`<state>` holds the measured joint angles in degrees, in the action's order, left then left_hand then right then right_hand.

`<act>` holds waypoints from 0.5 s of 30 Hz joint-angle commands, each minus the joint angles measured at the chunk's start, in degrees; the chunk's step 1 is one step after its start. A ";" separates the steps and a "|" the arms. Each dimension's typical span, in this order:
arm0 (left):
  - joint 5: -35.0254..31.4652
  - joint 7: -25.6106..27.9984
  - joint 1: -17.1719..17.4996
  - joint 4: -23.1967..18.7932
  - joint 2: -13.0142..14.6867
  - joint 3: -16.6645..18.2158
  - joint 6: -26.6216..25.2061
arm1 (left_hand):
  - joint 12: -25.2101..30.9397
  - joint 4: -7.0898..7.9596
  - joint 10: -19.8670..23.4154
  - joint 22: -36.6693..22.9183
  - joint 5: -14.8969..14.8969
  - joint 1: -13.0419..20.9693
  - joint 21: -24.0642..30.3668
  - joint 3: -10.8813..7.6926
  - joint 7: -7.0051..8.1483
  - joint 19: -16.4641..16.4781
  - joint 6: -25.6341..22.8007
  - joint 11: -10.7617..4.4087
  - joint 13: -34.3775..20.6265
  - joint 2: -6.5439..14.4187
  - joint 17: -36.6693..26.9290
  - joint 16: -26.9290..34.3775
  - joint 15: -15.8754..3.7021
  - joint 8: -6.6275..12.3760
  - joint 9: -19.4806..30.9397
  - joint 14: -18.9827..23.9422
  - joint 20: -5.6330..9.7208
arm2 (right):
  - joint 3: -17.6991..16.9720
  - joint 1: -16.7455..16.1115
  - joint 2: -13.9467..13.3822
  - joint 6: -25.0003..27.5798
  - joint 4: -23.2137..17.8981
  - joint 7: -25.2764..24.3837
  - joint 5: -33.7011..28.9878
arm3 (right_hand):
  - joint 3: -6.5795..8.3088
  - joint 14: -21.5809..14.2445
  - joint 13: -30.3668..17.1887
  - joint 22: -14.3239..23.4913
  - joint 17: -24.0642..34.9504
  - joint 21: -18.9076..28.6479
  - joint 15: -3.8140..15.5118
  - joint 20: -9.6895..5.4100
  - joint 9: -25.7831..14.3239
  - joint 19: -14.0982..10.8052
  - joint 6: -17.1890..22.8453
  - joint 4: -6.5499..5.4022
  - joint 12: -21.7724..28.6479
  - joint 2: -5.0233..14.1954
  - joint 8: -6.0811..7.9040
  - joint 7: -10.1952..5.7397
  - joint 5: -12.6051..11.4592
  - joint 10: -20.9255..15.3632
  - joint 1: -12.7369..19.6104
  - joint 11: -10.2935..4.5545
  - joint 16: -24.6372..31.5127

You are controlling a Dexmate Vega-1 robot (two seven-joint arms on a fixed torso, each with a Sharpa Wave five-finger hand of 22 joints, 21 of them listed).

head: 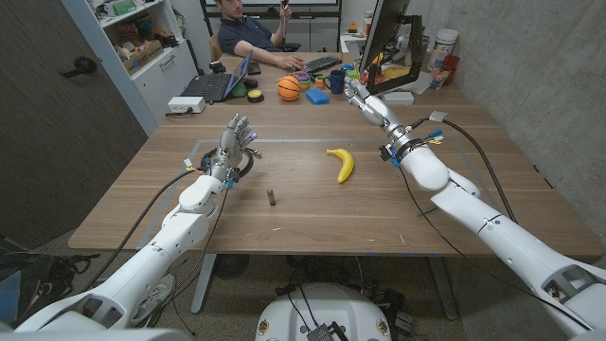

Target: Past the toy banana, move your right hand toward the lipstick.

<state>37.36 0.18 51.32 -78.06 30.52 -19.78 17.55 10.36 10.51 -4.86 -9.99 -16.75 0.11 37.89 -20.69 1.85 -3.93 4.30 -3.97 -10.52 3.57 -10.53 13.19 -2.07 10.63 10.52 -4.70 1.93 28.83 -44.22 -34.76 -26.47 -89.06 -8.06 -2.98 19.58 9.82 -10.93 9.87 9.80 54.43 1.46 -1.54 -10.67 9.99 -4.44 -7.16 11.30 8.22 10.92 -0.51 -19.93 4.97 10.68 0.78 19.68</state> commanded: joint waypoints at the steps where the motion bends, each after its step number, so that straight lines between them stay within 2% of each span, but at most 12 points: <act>1: 0.00 0.02 0.06 0.03 -0.01 0.11 0.27 | 0.35 0.03 -0.38 -0.31 -0.30 0.02 -0.14 0.20 -0.20 0.11 0.30 0.35 -0.23 5.62 -0.09 -0.01 0.18 0.34 0.17 -0.69 0.40 | 1.92 0.96 -0.26 0.30 -1.10 2.25 -2.38 | 0.46 3.49 0.06 0.02 0.00 -0.32 0.11 -1.89 -0.14 8.57 -0.88 0.13 -0.29 1.26 -0.19 -0.08 -0.28 0.47 0.75 -0.22 -0.36; 10: 0.05 0.01 -0.03 0.30 -0.03 0.16 0.24 | 0.35 0.04 -0.37 -0.32 -0.33 0.02 -0.28 0.27 -0.15 0.15 0.30 0.33 -0.23 5.65 -0.09 -0.01 0.22 0.34 0.17 -0.67 0.37 | 3.15 1.73 -0.45 0.37 -1.76 2.61 -5.83 | 0.51 3.43 0.04 0.03 -0.03 -0.67 0.09 -1.86 -0.14 8.49 -1.07 0.58 -0.34 0.71 -0.20 0.08 -0.30 0.57 1.46 -0.10 -0.77; 15: 0.01 0.13 0.02 0.33 -0.05 0.22 0.35 | 0.35 0.06 -0.35 -0.32 -0.35 0.02 -0.34 0.30 -0.16 0.24 0.31 0.40 -0.23 5.70 -0.09 -0.03 0.19 0.34 0.17 -0.69 0.28 | 3.92 2.28 -0.44 -0.07 -1.90 2.28 -8.54 | -0.59 3.13 0.03 0.04 0.19 -1.01 -0.19 -1.89 -0.12 8.31 -0.31 0.42 -0.14 -0.78 0.12 -0.74 0.05 -0.05 0.94 -0.18 -0.93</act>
<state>37.36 0.20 51.35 -78.00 30.52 -19.68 17.76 10.36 10.51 -4.86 -9.99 -16.74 0.11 37.89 -20.69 1.85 -3.93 4.30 -3.97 -10.51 3.57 -10.52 13.19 -1.76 10.63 10.52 -5.03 1.93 31.22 -42.92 -35.05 -26.19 -90.32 -5.96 -7.04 19.50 9.83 -10.94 9.88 9.75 53.79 1.45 -1.54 -10.67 9.99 -4.91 -6.57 10.97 8.12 10.92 -0.42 -19.93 5.14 11.70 0.61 18.84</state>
